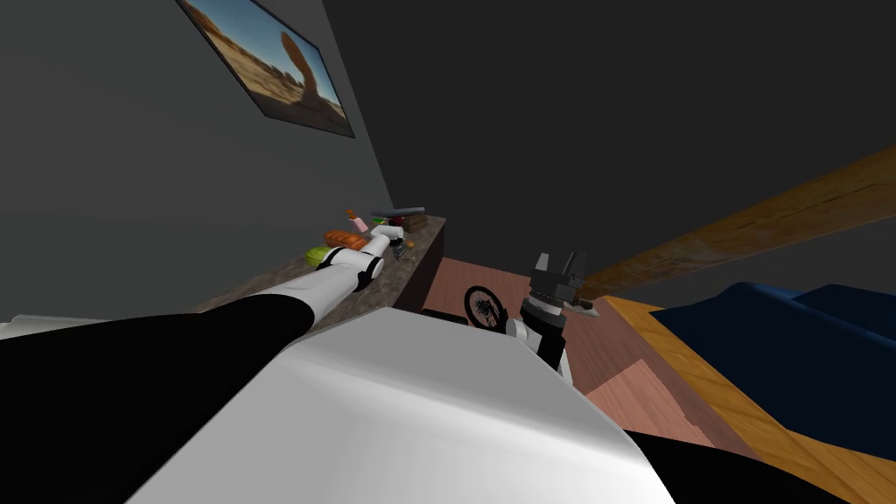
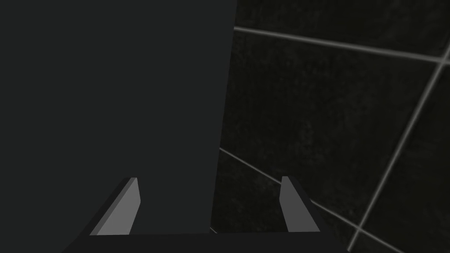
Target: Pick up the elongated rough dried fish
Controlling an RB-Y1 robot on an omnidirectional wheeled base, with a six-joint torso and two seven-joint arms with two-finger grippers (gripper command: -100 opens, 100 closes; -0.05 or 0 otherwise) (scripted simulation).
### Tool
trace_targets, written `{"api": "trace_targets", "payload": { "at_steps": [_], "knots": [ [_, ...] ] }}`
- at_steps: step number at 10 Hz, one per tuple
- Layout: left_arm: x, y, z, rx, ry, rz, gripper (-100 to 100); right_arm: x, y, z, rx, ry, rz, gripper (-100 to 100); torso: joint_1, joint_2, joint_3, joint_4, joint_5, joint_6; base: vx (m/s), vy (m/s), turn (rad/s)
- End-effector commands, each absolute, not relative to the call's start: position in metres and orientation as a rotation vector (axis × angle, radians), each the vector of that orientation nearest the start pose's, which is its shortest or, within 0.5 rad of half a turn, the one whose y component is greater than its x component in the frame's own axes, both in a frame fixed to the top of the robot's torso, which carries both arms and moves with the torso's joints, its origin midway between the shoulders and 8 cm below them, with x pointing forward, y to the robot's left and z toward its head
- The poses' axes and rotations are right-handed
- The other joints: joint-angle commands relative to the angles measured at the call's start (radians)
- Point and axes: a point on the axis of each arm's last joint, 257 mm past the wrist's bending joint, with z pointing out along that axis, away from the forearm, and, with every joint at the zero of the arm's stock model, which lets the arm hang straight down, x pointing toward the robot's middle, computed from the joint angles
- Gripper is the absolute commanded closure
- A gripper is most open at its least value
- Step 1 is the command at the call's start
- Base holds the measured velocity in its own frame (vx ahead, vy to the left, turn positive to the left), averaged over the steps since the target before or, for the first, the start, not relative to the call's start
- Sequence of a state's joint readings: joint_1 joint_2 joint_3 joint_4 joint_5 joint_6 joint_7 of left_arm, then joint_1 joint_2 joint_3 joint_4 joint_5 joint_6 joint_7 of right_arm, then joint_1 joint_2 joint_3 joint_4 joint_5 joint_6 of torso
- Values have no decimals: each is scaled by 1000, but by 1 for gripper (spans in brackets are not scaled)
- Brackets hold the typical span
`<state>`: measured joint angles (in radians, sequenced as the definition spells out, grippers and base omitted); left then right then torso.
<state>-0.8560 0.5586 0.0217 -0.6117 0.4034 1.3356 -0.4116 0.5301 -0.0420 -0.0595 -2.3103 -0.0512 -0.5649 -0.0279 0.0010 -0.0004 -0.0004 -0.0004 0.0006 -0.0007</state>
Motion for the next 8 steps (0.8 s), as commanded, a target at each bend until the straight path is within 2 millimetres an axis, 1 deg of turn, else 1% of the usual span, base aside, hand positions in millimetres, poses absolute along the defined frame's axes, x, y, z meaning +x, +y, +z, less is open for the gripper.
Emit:
{"api": "trace_targets", "payload": {
  "at_steps": [1,5,6,7,8],
  "knots": [
    [522,418,-328,-1833,2278,-66,100,320,-299,42,602,560,1309,0,0,0,0,0,0,0,0,3,11],
    [521,418,-329,-1836,2277,-65,100,320,-299,42,602,560,1309,0,-1,0,0,0,0,1,0,0,0],
    [521,418,-329,-1835,2278,-65,0,320,-299,42,602,560,1309,0,-1,0,0,0,-1,1,0,0,0],
    [525,420,-314,-1830,2282,-65,100,320,-299,42,602,560,1309,0,-1,0,0,0,0,1,-15,-29,22],
    [526,421,-309,-1829,2284,-65,100,320,-299,42,602,560,1309,0,-3,1,1,1,-1,1,-24,-45,24]
  ]
}}
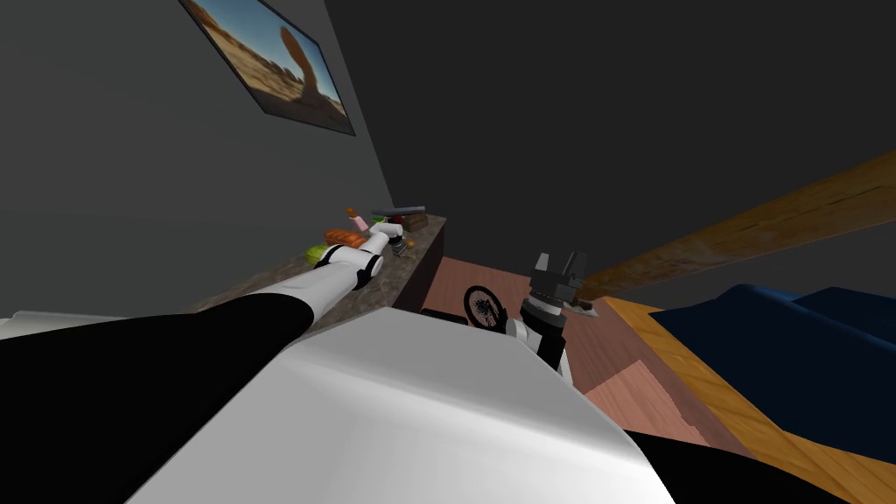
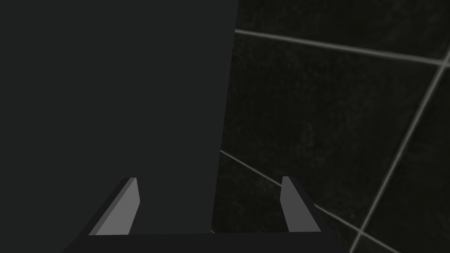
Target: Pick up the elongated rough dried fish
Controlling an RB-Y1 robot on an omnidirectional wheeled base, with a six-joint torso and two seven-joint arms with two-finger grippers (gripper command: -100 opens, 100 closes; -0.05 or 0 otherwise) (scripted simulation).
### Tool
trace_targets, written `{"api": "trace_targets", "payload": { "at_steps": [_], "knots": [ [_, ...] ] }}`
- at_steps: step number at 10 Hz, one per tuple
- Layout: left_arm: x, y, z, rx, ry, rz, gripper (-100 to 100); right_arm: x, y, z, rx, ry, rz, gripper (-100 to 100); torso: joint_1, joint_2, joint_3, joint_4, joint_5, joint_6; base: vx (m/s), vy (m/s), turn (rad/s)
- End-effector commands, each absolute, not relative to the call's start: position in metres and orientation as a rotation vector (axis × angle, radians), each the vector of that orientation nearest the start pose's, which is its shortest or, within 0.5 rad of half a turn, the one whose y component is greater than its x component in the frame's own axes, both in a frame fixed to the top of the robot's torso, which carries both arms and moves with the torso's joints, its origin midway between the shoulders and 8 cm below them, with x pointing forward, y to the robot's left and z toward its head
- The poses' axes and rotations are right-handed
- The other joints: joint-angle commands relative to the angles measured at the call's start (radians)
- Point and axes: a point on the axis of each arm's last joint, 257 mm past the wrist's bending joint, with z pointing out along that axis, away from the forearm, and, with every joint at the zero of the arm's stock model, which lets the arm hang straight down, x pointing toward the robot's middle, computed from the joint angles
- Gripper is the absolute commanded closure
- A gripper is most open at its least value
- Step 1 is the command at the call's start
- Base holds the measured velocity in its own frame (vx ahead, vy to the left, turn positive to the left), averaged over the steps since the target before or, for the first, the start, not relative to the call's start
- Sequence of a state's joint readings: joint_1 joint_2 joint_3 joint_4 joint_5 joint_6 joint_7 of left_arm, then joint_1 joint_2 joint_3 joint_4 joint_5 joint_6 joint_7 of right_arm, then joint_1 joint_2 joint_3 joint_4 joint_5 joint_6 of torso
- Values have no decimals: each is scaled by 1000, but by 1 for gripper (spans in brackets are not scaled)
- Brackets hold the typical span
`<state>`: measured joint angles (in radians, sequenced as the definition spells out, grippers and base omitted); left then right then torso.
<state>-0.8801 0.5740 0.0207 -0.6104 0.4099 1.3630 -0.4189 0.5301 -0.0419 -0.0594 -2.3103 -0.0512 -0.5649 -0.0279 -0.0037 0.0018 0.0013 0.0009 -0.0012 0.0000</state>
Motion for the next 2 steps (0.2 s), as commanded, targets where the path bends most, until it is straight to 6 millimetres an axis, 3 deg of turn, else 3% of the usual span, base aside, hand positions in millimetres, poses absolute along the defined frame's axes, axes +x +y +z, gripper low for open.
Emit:
{"api": "trace_targets", "payload": {
  "at_steps": [1,2],
  "knots": [
    [525,421,-315,-1830,2281,-65,100,320,-299,42,602,560,1309,0,0,0,0,0,0,0,-9,-19,6],
    [525,421,-314,-1830,2282,-65,0,320,-299,42,602,560,1309,0,1,0,0,0,1,0,0,0,0]
  ]
}}
